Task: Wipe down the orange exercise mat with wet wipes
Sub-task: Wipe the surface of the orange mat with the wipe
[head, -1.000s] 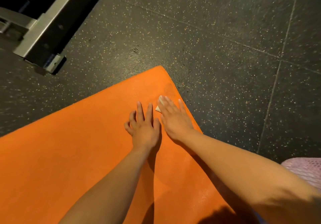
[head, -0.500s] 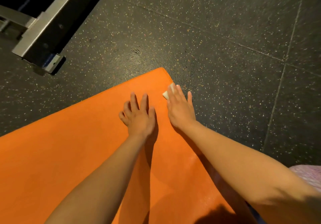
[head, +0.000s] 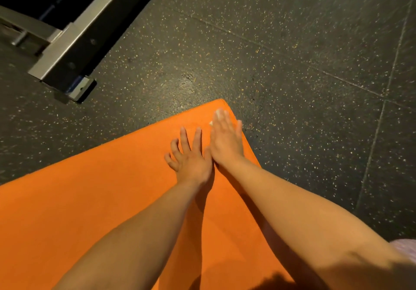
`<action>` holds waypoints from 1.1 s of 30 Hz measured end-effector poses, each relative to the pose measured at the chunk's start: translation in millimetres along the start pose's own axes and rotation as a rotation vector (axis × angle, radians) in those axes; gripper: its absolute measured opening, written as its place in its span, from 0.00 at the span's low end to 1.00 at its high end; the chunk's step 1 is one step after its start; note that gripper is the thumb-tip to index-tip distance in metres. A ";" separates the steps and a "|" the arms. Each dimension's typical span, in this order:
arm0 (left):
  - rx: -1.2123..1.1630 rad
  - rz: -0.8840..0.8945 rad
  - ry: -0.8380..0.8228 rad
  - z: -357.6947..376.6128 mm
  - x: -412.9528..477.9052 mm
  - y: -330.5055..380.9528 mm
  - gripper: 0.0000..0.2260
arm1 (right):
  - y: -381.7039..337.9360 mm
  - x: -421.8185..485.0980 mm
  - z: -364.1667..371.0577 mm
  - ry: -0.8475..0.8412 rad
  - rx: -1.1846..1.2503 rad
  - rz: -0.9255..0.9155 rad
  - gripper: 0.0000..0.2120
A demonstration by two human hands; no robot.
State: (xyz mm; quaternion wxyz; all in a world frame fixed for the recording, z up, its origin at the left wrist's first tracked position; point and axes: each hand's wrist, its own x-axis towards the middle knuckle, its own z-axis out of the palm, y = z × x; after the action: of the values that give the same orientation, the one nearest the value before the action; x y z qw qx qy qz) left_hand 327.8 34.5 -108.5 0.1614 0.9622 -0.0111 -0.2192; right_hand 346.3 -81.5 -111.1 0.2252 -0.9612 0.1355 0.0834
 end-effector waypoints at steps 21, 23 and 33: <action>-0.077 0.039 -0.038 -3.2 3.8 -3.0 0.27 | -0.1 53.0 -16.1 -0.010 -0.058 0.017 0.35; -0.093 0.044 -0.046 -3.2 4.8 -4.3 0.27 | -8.1 46.3 -10.7 -0.054 -0.058 -0.042 0.33; -0.213 0.126 0.083 -1.6 -3.3 -19.8 0.34 | 14.3 -23.6 -4.3 -0.205 -0.199 -0.358 0.33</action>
State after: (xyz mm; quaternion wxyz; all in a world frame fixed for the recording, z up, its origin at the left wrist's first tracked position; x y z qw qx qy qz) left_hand 324.5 54.0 -112.0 0.2764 0.9452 -0.0414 -0.1688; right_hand 320.1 -90.4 -107.9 0.1530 -0.9739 -0.0697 0.1522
